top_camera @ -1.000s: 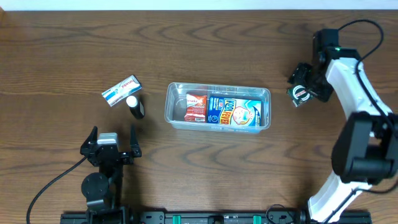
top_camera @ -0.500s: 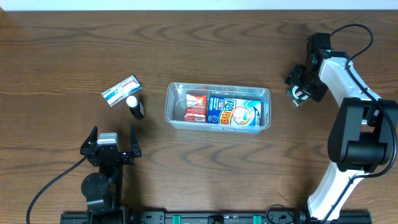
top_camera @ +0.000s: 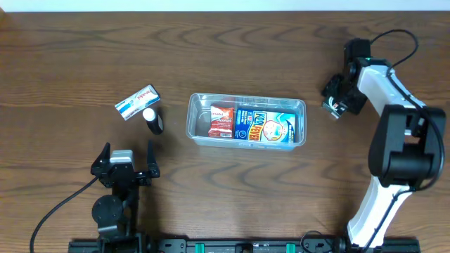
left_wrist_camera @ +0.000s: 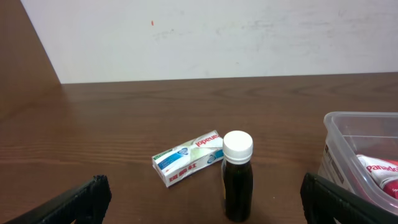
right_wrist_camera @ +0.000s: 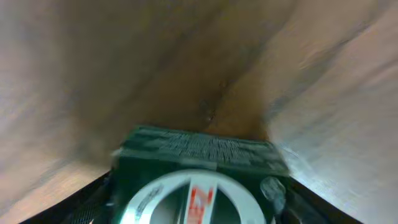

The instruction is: Pack container

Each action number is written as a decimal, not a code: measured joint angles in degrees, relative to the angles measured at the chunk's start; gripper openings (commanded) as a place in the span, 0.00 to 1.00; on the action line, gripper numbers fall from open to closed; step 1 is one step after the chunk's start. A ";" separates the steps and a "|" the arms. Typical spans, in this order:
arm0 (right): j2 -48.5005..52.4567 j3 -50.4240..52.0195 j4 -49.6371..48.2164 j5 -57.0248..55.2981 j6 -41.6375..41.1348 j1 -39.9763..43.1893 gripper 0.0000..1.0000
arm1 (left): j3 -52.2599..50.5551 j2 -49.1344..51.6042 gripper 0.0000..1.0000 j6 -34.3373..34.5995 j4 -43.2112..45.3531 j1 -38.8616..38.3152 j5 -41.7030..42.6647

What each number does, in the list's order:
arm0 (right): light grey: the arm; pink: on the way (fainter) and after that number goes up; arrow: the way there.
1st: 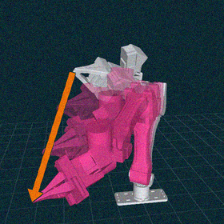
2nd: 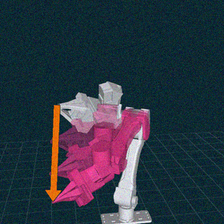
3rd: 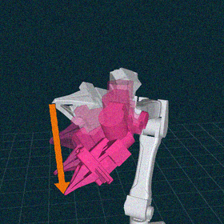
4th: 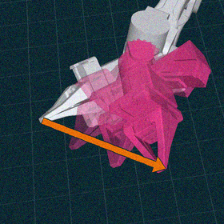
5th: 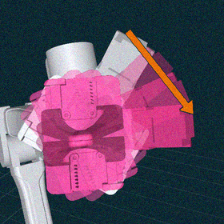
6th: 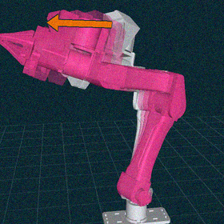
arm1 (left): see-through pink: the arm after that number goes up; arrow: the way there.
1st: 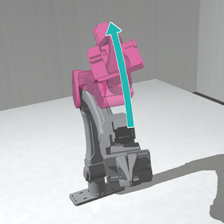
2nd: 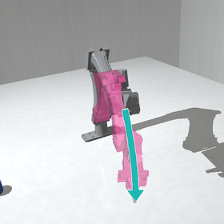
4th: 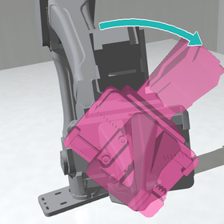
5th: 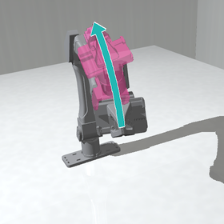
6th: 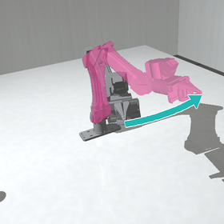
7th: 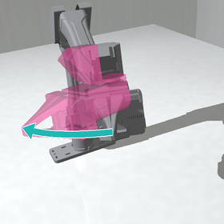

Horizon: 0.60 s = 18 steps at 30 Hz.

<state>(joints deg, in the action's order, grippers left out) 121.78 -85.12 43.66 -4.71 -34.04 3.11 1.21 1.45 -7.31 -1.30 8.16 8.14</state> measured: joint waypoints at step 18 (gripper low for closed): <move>0.33 -0.22 0.24 -0.22 4.46 -0.13 0.72 | 0.00 0.00 0.98 0.02 0.00 0.00 0.02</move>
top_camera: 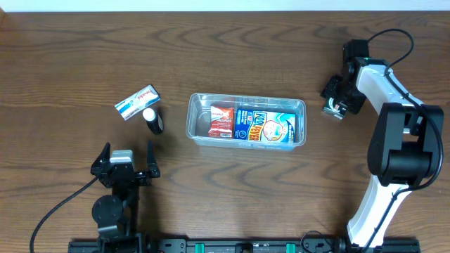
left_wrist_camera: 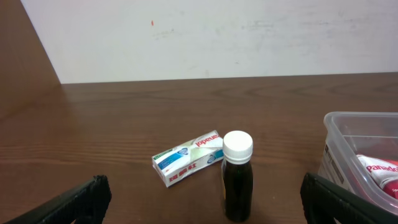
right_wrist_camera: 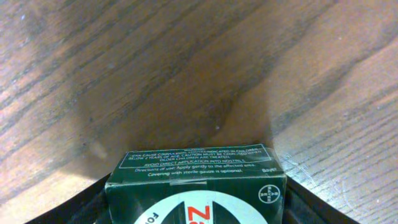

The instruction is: Pack container

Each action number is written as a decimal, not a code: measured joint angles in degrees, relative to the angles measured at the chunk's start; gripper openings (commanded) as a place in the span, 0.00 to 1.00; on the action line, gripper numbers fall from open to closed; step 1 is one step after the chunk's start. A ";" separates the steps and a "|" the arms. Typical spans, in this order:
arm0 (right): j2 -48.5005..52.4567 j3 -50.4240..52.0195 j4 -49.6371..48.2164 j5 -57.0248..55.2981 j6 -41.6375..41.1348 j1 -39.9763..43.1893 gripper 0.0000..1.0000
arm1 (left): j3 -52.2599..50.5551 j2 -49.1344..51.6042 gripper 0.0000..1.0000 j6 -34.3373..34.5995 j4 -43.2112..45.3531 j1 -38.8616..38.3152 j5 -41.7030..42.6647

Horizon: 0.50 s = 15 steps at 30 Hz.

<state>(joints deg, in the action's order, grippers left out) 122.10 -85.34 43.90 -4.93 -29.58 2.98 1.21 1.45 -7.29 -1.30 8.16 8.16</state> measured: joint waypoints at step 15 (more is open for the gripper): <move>-7.87 -0.04 3.63 0.46 8.83 -0.44 0.64 | 0.00 0.00 0.98 0.00 0.00 0.00 -0.02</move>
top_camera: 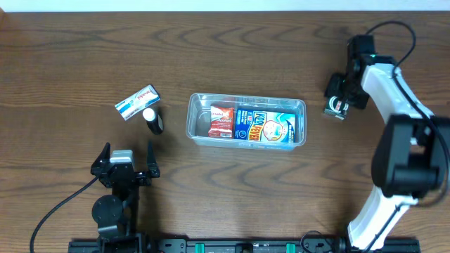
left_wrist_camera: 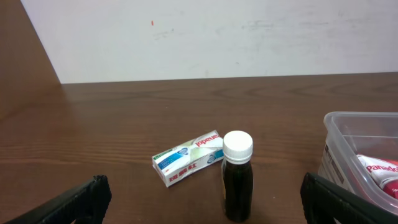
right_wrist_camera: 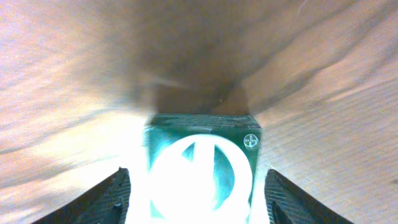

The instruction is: Pack container

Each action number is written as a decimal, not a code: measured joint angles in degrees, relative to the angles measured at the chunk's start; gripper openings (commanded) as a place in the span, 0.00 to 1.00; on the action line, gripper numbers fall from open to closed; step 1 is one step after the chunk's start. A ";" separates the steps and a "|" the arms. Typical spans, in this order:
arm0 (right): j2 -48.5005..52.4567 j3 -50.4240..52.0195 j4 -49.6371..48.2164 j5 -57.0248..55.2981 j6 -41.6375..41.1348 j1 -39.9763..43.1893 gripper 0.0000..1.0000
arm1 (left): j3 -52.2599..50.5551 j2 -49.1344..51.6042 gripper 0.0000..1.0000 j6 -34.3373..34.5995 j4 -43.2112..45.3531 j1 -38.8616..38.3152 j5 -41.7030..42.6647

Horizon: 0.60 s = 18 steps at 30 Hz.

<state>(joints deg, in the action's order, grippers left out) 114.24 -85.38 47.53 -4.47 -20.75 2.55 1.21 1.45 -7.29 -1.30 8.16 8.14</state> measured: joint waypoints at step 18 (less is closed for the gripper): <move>-9.09 -0.68 0.63 0.13 3.52 -1.84 0.73 | 0.00 0.00 0.98 0.00 0.00 0.00 0.00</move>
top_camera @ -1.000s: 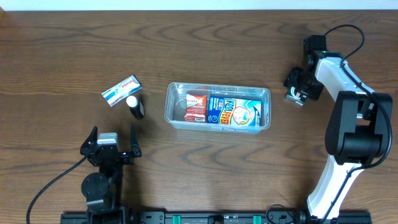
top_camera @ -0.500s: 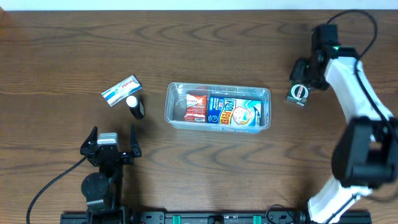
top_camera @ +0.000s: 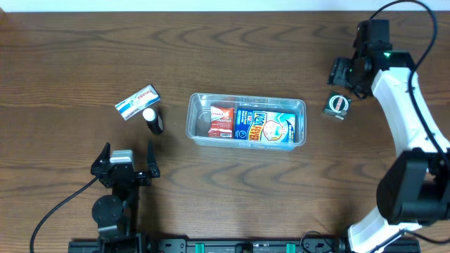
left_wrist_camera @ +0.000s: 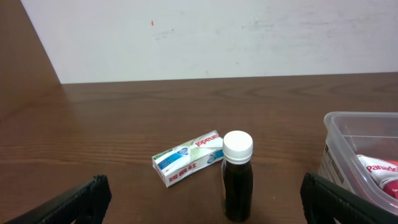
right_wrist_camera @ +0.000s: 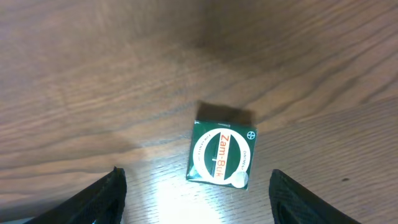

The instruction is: Pack container

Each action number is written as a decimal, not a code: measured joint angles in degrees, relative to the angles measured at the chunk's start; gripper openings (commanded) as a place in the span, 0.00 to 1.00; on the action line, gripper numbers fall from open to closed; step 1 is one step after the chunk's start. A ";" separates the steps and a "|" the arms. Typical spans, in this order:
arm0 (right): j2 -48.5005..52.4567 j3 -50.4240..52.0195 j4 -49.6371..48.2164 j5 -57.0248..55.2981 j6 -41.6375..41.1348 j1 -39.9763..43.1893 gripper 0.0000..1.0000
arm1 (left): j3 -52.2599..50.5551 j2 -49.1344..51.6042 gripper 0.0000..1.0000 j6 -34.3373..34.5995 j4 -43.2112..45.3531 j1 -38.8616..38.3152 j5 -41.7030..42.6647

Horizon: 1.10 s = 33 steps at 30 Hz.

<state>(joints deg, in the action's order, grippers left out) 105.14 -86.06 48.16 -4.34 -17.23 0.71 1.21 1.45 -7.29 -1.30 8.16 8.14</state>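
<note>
The clear plastic container (top_camera: 246, 105) stands mid-table, holding a red packet (top_camera: 221, 119) and a blue box (top_camera: 266, 126). A small green Zam-Buk box (top_camera: 337, 105) lies flat on the wood to its right, also seen as the green box (right_wrist_camera: 221, 158). My right gripper (top_camera: 346, 73) hangs open above and just behind that box, with nothing between its fingers (right_wrist_camera: 102, 198). On the left are a white-and-blue box (top_camera: 137, 102) and a dark bottle (top_camera: 151, 120) with a white cap. My left gripper (top_camera: 128, 151) rests open near the front edge, facing the bottle (left_wrist_camera: 237, 177).
The container's near corner (left_wrist_camera: 348, 134) shows at the right of the left wrist view, with a white wall behind the table's far edge. Bare wood surrounds the green box. The right arm's cable loops over the back right corner.
My right gripper has risen and drawn back from the green box. The box now looks small and lies alone on the wood, far from both fingers. The left arm has not moved.
The green box first sat tight between my right fingers, low over the table right of the container. Then the fingers stood wide on either side of it. Now the gripper is well above it and the box rests free. The left side stayed unchanged.
</note>
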 measured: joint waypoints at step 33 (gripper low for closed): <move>11.54 0.96 -1.77 0.09 5.35 0.11 0.76 | 0.00 0.00 0.98 0.00 0.00 0.00 0.00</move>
<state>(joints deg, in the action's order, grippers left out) 116.68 -85.10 46.39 -4.25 -11.88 0.82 1.21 1.45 -7.29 -1.30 8.16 8.14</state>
